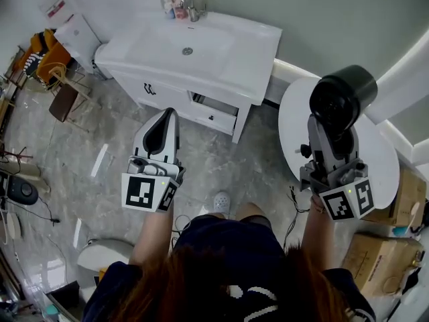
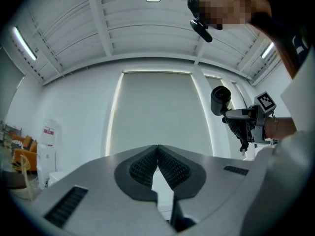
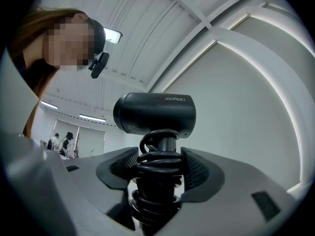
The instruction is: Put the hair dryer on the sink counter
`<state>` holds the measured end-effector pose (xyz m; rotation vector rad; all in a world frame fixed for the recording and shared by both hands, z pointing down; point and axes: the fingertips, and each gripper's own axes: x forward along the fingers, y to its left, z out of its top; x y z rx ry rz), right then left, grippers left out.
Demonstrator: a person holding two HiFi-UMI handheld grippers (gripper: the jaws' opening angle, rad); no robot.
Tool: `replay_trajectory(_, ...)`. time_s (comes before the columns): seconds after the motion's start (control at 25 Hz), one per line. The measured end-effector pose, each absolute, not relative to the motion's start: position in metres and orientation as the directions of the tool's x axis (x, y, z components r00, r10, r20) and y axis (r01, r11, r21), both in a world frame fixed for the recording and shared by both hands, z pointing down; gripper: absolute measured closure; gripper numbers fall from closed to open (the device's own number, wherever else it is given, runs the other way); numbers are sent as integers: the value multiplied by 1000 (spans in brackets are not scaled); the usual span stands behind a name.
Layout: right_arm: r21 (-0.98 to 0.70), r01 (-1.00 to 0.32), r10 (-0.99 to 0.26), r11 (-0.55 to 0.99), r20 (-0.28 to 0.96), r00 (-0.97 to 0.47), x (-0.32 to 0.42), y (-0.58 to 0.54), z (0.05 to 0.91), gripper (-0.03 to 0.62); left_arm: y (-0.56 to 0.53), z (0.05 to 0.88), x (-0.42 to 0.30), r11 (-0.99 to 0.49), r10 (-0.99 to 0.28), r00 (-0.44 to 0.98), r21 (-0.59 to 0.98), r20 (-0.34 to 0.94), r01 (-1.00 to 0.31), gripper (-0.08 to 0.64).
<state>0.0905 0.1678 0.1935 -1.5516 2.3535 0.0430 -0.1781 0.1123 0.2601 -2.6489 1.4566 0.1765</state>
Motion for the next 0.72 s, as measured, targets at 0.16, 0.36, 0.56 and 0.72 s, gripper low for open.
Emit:
replay_trajectory(0.16,-169,-896,-895,411,-263,-361,88,134,200,308,80,262,-176,-549,-820,548,-41,-166,-835,541)
replay_trajectory(0.36,-175,-889,-891,424,-256,-375,97,83,206,308,34,274,-173,-526,-840,526,-38,-130,-849,541)
replay_trajectory(0.56,-190,-867,-876,461,-254,-410,110,16,216,308,-20,284,-162,-491,-862,491,-32,-123,-871,541)
replay_trajectory(0.72,-184,-847,-858,499,-247,-451,126,-49,212,308,-74,281,-147,-450,-885,450,-26,-120,-892,541)
